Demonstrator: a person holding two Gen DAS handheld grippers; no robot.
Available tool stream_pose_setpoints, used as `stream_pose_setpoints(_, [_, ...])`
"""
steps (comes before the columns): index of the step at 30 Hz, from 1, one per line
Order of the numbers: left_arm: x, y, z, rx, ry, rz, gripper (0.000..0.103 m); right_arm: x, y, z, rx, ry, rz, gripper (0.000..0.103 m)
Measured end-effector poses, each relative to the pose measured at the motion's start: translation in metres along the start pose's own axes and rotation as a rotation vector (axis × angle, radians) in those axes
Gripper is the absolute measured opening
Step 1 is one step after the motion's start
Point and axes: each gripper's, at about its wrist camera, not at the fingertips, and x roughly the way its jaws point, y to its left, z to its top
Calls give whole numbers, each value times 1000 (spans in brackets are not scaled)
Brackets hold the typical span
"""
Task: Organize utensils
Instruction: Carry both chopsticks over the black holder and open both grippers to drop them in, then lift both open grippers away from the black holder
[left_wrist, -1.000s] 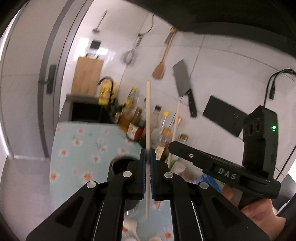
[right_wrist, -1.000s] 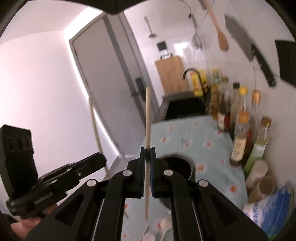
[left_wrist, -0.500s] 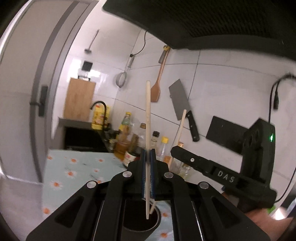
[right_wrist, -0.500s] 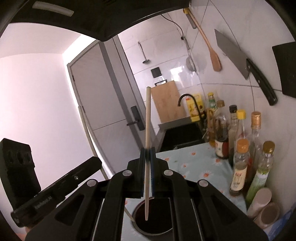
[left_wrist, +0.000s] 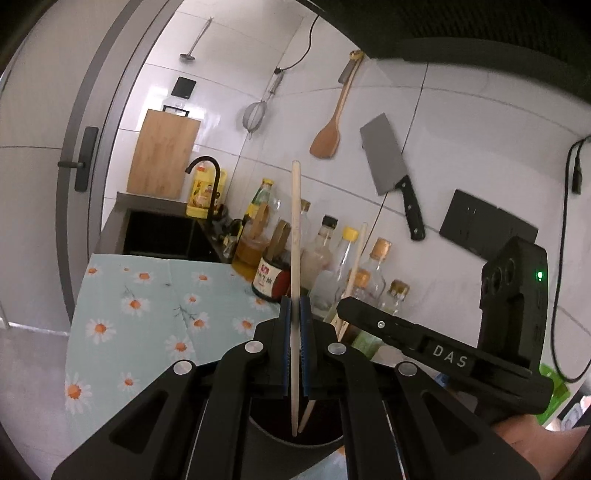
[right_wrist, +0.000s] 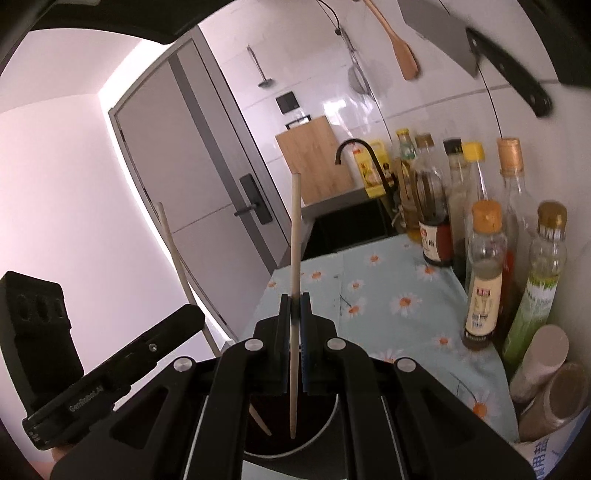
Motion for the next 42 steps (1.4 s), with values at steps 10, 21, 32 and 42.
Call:
stream_pose_setpoints(10, [-9, -6, 1, 13, 34, 35, 5, -13, 1, 1, 37, 15, 4, 28])
stream_pose_setpoints(21, [-37, -19, 4, 27, 29, 53, 5, -41, 3, -1, 46, 36, -10, 29])
stream_pose_setpoints(32, [-83, -34, -1, 38, 29, 66, 25, -79, 27, -6, -2, 68, 44, 29])
stream_pose_setpoints(42, [-121, -34, -22, -19, 76, 103, 25, -107, 45, -22, -31, 139, 97, 35])
